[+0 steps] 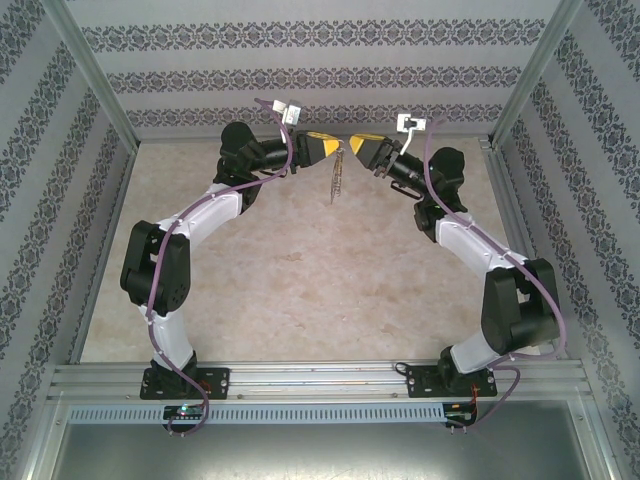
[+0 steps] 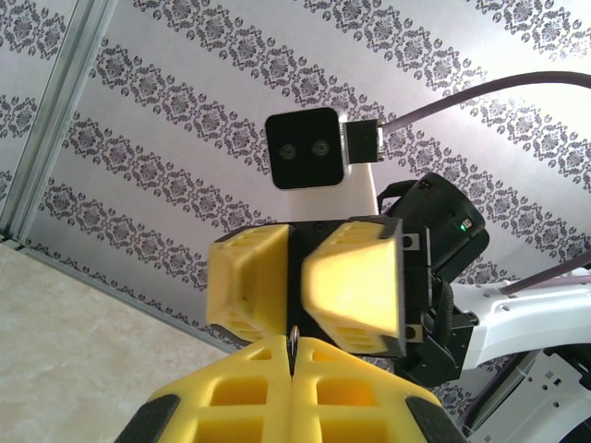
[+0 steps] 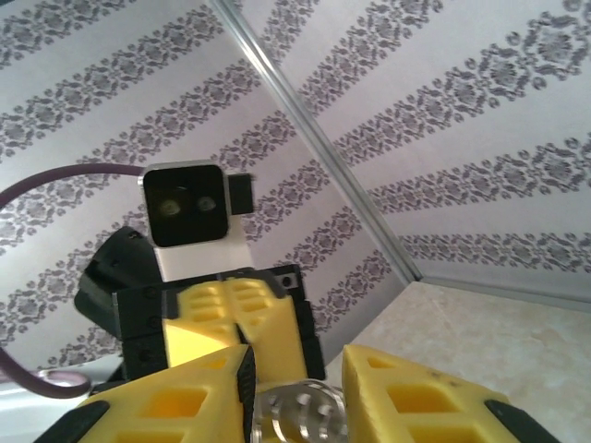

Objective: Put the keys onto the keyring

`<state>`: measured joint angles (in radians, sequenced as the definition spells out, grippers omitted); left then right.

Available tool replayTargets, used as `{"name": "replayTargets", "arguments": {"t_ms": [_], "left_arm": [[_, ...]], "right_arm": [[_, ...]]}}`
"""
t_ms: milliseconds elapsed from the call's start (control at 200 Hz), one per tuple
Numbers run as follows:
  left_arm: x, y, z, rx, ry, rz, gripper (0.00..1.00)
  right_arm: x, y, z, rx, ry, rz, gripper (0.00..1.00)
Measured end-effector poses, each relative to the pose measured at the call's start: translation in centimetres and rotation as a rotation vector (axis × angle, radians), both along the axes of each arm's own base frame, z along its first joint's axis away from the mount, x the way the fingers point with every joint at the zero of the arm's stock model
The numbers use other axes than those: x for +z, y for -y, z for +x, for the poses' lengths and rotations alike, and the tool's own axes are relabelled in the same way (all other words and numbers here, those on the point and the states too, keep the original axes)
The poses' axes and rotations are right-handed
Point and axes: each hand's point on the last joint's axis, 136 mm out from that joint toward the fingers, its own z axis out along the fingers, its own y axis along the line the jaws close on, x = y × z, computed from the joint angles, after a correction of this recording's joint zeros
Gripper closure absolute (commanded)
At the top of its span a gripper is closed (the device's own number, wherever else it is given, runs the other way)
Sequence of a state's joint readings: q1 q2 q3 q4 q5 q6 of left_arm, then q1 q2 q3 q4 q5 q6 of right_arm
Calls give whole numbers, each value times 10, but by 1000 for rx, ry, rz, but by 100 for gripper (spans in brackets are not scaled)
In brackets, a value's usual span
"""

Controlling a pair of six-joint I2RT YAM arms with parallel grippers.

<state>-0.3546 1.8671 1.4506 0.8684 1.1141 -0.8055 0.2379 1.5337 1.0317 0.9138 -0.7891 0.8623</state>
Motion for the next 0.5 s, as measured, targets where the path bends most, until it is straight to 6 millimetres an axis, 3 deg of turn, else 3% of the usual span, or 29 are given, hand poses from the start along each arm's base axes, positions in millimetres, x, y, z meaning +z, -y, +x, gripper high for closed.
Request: {"name": "replayTargets", "arguments": {"t_ms": [335,500], "left_arm": [[0,0,0,0,0,0,100],[-1,0,1,5,-7,1,100]], "right_arm": [[-2,-14,-3,43,7,3,77],[-4,-15,0,50,-3,6,89]]}}
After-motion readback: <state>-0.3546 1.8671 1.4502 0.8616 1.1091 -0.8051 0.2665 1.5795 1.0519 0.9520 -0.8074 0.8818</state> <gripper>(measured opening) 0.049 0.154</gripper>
